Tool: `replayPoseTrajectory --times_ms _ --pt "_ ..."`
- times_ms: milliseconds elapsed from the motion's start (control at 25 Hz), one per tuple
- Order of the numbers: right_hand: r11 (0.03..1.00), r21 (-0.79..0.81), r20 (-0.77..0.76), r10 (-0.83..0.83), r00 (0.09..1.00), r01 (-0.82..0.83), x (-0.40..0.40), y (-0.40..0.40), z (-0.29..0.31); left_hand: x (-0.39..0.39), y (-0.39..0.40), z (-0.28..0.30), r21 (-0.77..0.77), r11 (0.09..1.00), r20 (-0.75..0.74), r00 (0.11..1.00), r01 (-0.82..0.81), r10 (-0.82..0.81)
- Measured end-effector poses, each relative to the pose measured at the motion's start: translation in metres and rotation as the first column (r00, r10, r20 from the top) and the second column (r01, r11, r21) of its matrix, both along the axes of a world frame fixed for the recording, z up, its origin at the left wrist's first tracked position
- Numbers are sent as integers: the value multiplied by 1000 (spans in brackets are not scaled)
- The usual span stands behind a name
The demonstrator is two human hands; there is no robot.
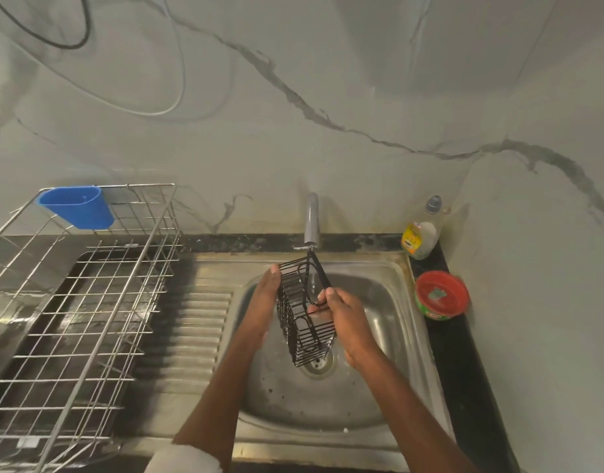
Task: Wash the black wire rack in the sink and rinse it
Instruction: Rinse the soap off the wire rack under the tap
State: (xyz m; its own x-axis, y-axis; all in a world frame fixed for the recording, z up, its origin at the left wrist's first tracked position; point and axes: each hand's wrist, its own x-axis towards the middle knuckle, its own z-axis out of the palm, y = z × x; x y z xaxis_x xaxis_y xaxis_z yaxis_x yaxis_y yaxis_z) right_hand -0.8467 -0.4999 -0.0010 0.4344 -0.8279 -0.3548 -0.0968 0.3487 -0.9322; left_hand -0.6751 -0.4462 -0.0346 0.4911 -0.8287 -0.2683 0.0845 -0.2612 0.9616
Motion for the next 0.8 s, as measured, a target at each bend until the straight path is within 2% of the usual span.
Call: replayPoseTrajectory --times_ms 120,280,400,640,800 --pt "1000 -2 22 -1 1000 1 -1 4 3 -4 12 -3 -23 999 28 999 25 -24" --pt "998 22 53 -57 997 56 -6 3 10 -21 23 2 -60 997 -39 997 58 -60" --pt "998 49 36 -39 999 37 -14 2 13 -29 33 2 -36 995 -68 993 92 -94" --pt "996 40 68 79 995 -82 -13 18 20 -26 53 7 -30 999 -62 998 -10 8" --pt "995 91 132 31 991 -44 -7 24 18 -30 68 7 -70 996 -65 997 -54 50"
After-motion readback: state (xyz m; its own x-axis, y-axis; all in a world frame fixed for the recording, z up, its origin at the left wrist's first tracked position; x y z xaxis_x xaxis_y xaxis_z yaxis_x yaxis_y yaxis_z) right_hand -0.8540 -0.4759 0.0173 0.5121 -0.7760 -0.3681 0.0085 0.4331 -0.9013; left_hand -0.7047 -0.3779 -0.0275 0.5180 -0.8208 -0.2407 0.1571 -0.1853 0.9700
